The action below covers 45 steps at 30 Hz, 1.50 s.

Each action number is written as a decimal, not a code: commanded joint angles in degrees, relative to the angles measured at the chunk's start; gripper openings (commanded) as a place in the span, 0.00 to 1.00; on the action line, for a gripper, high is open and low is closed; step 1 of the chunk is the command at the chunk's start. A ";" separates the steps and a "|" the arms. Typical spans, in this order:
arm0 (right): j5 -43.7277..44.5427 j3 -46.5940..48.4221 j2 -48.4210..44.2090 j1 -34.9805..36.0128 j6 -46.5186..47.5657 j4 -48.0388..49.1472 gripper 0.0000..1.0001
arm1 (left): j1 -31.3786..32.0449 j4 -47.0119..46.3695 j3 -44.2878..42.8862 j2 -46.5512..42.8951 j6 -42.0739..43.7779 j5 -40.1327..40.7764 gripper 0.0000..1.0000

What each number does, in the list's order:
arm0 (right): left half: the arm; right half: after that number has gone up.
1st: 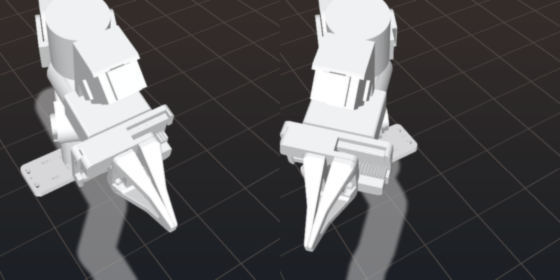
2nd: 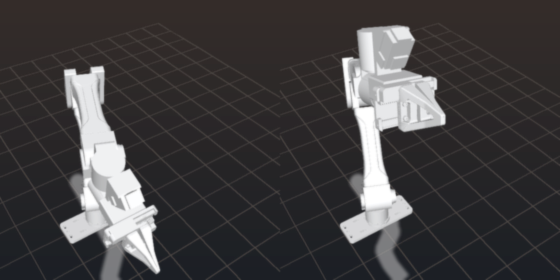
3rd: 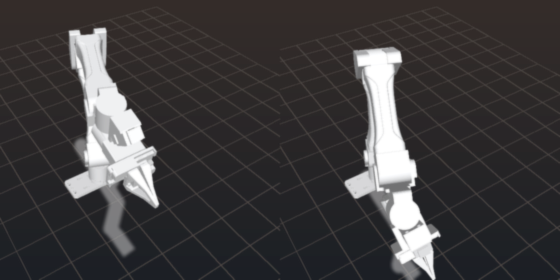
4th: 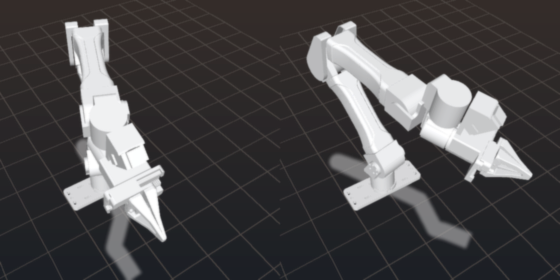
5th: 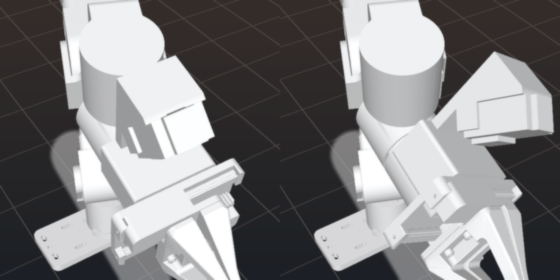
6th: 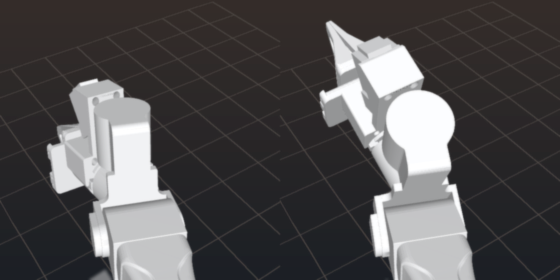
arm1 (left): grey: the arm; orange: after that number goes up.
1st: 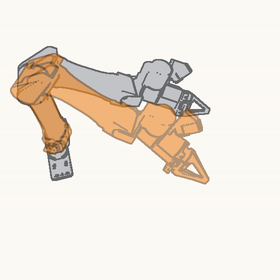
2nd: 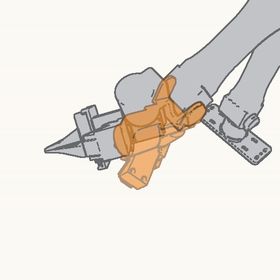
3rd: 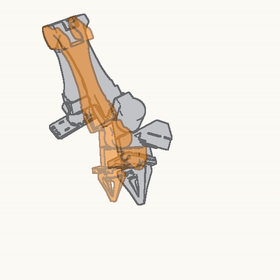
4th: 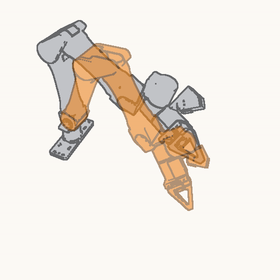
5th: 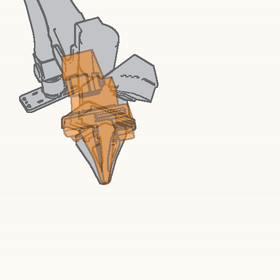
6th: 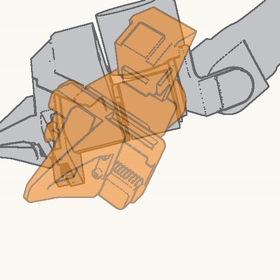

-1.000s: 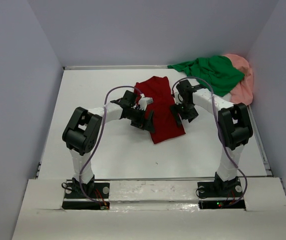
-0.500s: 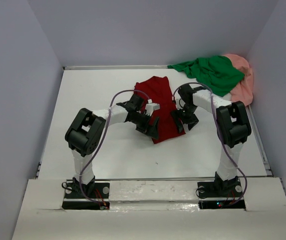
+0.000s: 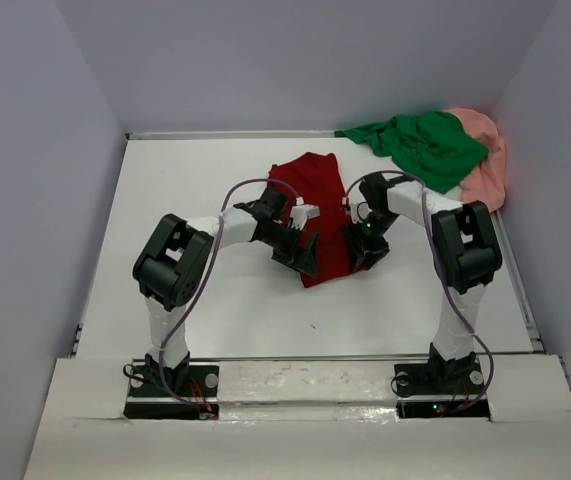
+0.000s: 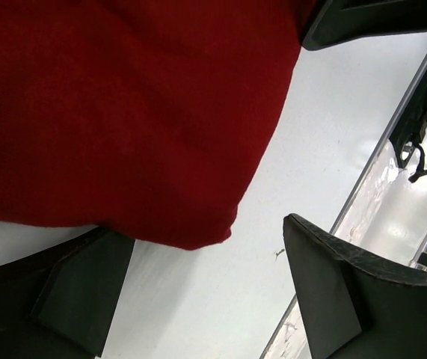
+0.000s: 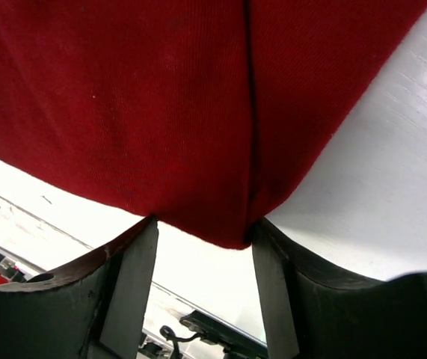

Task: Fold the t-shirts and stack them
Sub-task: Fold the tshirt

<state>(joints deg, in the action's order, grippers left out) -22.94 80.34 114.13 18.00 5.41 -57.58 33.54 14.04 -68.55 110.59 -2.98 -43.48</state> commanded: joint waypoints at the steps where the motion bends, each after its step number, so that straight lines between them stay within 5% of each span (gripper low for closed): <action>1: -1.76 -0.88 -3.38 0.11 1.18 2.30 0.56 | 0.03 4.93 -1.23 5.25 1.49 6.66 0.96; 5: -2.64 -1.32 -3.03 0.11 1.36 2.91 0.35 | 0.12 5.21 -2.02 6.13 1.75 6.92 0.83; 8: -3.34 -1.32 -2.68 0.11 1.45 3.44 0.14 | 0.12 5.03 -1.93 6.49 1.67 6.92 0.64; 9: -3.60 -1.23 -2.51 0.11 1.53 3.79 0.03 | 0.12 5.12 -1.85 6.75 1.75 7.01 0.50; 12: -3.69 -0.80 -2.24 0.11 1.53 3.97 0.00 | 0.03 5.12 -1.76 6.92 1.84 7.01 0.21; 16: -3.95 -0.09 -2.59 0.11 1.18 4.14 0.00 | 0.03 5.38 -1.50 7.28 2.10 6.84 0.02; 32: -10.28 7.90 -4.44 0.11 0.30 10.03 0.00 | -5.23 7.05 -2.99 -1.25 5.27 5.70 0.00; 45: -6.16 16.51 -1.72 0.11 -1.72 19.34 0.00 | -14.90 9.51 -17.56 -3.18 5.97 2.35 0.00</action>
<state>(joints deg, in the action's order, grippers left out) -31.70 92.29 112.20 18.46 4.36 -43.83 19.46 21.08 -81.45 112.12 1.67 -40.56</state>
